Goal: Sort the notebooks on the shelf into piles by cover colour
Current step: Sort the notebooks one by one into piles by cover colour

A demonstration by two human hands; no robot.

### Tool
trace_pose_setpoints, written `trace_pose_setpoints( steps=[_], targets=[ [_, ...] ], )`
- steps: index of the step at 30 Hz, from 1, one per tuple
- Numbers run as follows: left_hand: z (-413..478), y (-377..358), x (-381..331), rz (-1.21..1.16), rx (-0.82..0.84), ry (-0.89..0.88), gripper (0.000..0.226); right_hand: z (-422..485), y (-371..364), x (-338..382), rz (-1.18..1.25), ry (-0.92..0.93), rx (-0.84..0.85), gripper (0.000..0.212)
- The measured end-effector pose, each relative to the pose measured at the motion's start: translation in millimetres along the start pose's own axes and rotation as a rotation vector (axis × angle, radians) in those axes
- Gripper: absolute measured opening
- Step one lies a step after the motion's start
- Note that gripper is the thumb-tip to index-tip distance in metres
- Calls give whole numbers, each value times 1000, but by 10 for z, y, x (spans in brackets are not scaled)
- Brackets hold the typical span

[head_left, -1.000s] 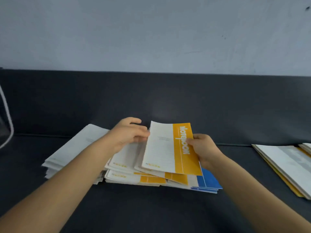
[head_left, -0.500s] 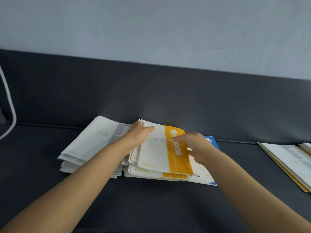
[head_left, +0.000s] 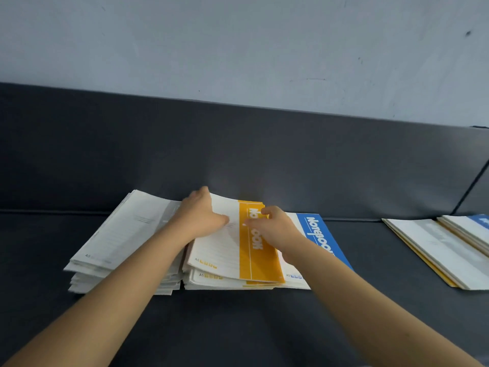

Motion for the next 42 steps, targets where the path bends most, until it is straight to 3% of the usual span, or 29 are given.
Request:
trace_pose_setpoints(
  steps=[6,13,18,23,27,30,34,38,42],
  targets=[
    [-447,-170,-787,246,-105,-242,75,-158,858,-45,-477,379,-206,45],
    [-769,-980,-1880,442,-160,-400,73,-190,2089,-1033,-686,193,-72,52],
    [-946,-1776,-2684,502,-125,-348,70,-169,3143,-1902,-868,103,-2,54],
    [-1014,-2433,-3375,315,39,-198,66,-201,3700,-2373,-793,157,49,46],
    [-1059,-2752,-3653,120,151,-26,79,-166,3757,-2428,-695,251,131,55],
    [-1056,-2885,-3689,23,169,87,75,-133,3759,-2429,-584,281,134,55],
    [-1031,-2915,-3677,-395,213,238,67,-136,3790,-2435,-430,301,97,45],
    [-1067,-2830,-3703,-384,117,259,76,-131,3843,-2431,-342,288,91,42],
    [-1070,-2853,-3666,-624,179,298,76,-121,3848,-2460,-261,283,95,40]
  ],
)
Point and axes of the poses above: each hand's wrist, its own z-axis towards the middle knuckle, its own y-axis out of the back of the hand, x = y × z, the point moved 6 cm from there along z, towards the middle knuckle, and after that the axes turned 12 degrees about y, right-handed, at the moved point
